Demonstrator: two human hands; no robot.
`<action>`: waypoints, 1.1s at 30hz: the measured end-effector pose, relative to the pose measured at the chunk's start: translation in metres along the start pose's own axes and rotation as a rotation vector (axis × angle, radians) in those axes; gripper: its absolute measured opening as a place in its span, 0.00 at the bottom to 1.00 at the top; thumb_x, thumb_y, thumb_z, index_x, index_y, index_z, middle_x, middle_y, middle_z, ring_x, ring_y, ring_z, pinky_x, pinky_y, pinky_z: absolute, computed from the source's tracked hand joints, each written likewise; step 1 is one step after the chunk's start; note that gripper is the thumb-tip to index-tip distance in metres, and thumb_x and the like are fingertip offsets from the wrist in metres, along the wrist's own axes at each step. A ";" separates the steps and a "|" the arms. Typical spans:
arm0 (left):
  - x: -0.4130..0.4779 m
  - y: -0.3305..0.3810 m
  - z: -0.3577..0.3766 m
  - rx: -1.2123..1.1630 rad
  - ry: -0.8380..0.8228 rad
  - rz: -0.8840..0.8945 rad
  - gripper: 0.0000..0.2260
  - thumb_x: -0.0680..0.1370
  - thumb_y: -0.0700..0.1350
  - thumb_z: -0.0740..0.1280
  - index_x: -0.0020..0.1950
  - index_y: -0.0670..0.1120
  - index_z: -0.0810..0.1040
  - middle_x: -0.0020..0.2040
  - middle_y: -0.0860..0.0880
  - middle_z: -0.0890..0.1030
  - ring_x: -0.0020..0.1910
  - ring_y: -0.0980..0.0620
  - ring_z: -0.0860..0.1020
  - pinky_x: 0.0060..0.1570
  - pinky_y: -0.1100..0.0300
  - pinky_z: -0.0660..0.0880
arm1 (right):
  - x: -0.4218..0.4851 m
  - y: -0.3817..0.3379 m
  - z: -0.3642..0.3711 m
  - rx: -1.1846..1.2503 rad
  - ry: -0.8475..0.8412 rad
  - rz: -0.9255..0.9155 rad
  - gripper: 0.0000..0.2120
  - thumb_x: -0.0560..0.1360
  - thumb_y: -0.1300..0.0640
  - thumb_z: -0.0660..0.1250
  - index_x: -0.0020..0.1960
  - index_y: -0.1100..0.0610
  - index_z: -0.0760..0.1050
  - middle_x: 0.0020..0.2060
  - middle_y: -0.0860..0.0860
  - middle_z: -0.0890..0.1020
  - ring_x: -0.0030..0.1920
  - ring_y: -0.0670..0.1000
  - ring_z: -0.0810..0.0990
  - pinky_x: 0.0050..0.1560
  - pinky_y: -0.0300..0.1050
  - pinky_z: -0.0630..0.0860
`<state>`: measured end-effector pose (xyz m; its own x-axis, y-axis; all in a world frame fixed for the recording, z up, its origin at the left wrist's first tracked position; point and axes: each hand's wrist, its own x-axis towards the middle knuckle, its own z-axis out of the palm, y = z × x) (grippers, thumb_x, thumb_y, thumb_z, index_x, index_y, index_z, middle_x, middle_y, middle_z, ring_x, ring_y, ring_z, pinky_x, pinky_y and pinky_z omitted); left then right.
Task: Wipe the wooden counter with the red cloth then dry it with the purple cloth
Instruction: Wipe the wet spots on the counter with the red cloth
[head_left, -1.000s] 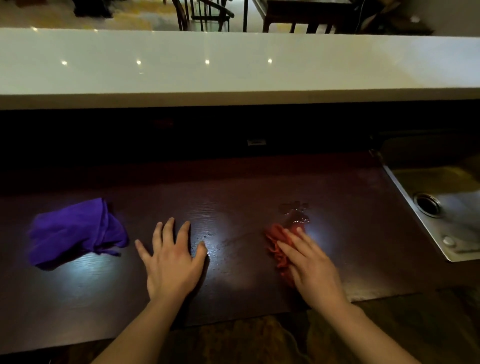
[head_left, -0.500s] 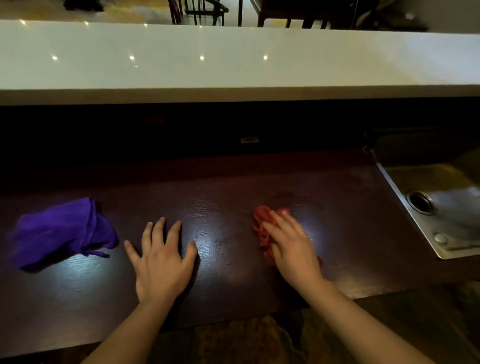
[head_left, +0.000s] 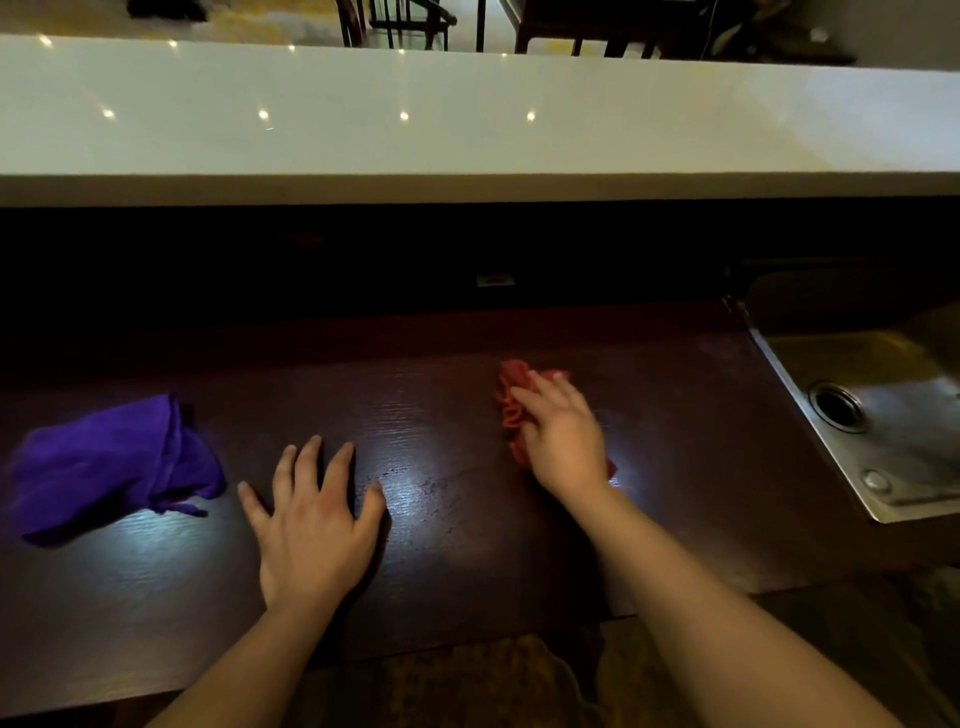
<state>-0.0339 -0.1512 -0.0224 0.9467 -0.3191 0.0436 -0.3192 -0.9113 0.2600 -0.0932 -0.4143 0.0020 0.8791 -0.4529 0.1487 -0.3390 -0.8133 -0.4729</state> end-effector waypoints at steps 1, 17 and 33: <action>0.000 0.000 0.000 -0.002 0.000 0.002 0.29 0.76 0.63 0.50 0.73 0.52 0.68 0.76 0.45 0.65 0.78 0.44 0.56 0.72 0.31 0.47 | -0.011 -0.006 0.003 0.008 -0.041 -0.076 0.24 0.70 0.64 0.68 0.65 0.53 0.76 0.70 0.54 0.73 0.72 0.60 0.65 0.75 0.47 0.59; -0.001 0.001 -0.002 0.016 -0.002 0.000 0.28 0.76 0.61 0.52 0.72 0.51 0.70 0.75 0.43 0.67 0.77 0.43 0.58 0.71 0.29 0.50 | -0.006 0.017 -0.046 1.077 -0.137 0.599 0.08 0.77 0.64 0.63 0.53 0.59 0.79 0.46 0.55 0.83 0.47 0.52 0.81 0.52 0.47 0.78; -0.001 0.004 -0.006 0.021 -0.012 -0.007 0.28 0.76 0.59 0.51 0.73 0.51 0.70 0.76 0.43 0.67 0.77 0.43 0.58 0.71 0.30 0.50 | -0.032 0.030 -0.003 -0.308 -0.168 -0.222 0.24 0.77 0.39 0.54 0.72 0.42 0.65 0.76 0.48 0.63 0.75 0.59 0.60 0.73 0.62 0.60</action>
<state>-0.0365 -0.1533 -0.0160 0.9485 -0.3154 0.0300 -0.3132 -0.9189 0.2399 -0.1331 -0.4253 -0.0140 0.9761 -0.2086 0.0616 -0.1967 -0.9674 -0.1594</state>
